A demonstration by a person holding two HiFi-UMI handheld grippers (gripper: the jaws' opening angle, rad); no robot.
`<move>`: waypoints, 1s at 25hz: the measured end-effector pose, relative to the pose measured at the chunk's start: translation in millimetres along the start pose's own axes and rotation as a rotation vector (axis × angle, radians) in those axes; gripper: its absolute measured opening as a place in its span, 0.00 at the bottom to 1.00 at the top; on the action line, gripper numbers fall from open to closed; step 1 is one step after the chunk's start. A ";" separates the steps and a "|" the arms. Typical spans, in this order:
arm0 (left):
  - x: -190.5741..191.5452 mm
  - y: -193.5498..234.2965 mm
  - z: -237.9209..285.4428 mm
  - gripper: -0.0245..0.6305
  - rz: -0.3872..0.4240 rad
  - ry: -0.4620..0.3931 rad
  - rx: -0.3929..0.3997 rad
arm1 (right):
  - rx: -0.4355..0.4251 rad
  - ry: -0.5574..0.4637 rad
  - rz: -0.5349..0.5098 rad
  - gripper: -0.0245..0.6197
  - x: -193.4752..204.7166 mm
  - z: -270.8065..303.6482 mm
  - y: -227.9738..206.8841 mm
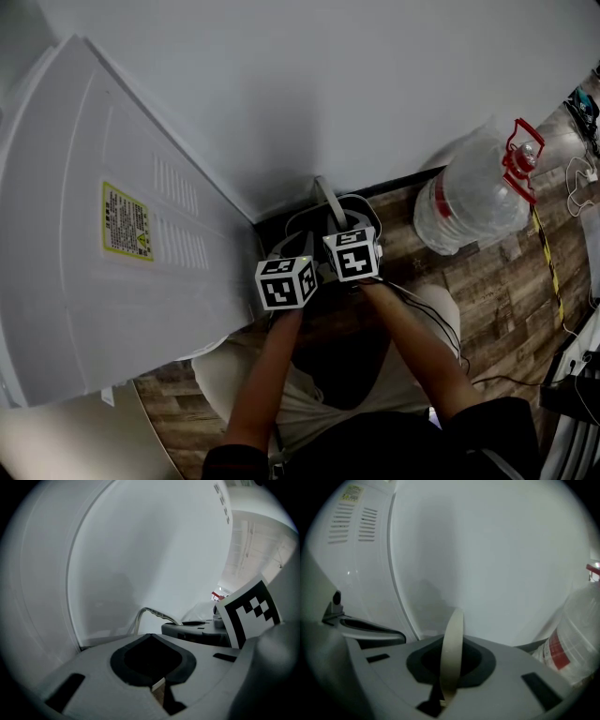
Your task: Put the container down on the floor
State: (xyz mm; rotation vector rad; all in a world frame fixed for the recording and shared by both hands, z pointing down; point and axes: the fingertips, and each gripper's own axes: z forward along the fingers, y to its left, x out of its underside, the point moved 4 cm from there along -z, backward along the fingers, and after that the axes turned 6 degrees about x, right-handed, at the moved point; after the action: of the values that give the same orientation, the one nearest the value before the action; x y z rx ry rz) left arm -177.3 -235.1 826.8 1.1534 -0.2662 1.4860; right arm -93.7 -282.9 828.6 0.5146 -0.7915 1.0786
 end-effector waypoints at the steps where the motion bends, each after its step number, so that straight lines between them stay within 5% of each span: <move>1: 0.2 -0.1 0.2 0.06 0.000 0.001 0.000 | -0.001 -0.001 -0.001 0.09 0.5 -0.5 -0.4; 25: 14.4 -36.9 30.1 0.06 0.044 0.054 0.043 | 0.055 0.038 0.030 0.09 42.8 -16.4 -50.8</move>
State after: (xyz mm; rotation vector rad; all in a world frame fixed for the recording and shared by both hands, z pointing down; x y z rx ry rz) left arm -128.6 -236.8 836.5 1.1463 -0.2252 1.5661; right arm -31.4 -266.9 851.9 0.5287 -0.7404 1.1376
